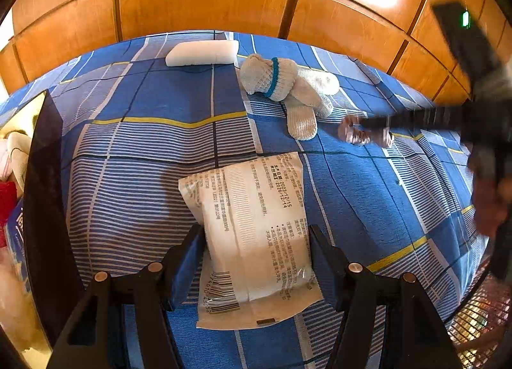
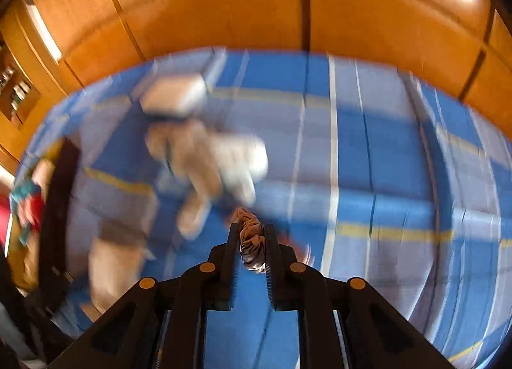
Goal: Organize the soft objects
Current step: 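Grasp the brown satin scrunchie with the right tool while the left tool holds the packet, then carry the white printed packet into the gold tray and open the left tool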
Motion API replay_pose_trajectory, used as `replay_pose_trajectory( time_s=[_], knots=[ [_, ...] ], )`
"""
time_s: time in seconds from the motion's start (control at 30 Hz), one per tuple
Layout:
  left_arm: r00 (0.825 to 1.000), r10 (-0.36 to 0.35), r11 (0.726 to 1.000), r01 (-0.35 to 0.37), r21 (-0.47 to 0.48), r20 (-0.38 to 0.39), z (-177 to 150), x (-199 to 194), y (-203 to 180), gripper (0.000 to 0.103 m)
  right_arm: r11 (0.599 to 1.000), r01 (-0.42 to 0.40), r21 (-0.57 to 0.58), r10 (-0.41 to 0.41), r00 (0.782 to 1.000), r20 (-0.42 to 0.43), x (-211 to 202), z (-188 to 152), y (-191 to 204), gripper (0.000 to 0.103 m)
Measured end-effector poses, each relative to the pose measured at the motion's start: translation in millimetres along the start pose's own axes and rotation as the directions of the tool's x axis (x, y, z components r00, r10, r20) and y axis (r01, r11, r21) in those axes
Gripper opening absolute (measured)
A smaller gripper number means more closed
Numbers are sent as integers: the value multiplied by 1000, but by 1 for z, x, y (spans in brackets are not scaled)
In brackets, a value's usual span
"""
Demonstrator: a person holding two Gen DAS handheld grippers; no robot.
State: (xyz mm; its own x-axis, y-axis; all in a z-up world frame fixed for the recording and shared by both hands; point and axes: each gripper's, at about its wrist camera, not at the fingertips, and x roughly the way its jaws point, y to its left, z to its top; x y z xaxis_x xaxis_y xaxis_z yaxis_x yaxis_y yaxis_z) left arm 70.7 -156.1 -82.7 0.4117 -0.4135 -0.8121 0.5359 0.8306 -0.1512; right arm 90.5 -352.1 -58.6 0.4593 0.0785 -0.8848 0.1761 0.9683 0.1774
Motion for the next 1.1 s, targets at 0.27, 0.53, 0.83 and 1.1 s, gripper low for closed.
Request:
replay_pose_trajectory(
  time_s=[0.27,0.53,0.83,1.1],
  knots=[
    [999,35,999,-35,21,7,0,0,-4,65,997,41,-63,-41,999,8,18,-22,0,15],
    [998,62,997,-64,48,28,-2,-2,-10,63,995,30,-100,-29,1000,10,17,-23,2,16],
    [998,57,998,-58,40,21,-5,-12,-12,61,983,71,-167,-63,997,51,16,-27,9,16],
    [995,63,997,-66,44,80,0,-38,-15,61,978,95,-188,-84,994,65,17,-25,12,15]
  ],
)
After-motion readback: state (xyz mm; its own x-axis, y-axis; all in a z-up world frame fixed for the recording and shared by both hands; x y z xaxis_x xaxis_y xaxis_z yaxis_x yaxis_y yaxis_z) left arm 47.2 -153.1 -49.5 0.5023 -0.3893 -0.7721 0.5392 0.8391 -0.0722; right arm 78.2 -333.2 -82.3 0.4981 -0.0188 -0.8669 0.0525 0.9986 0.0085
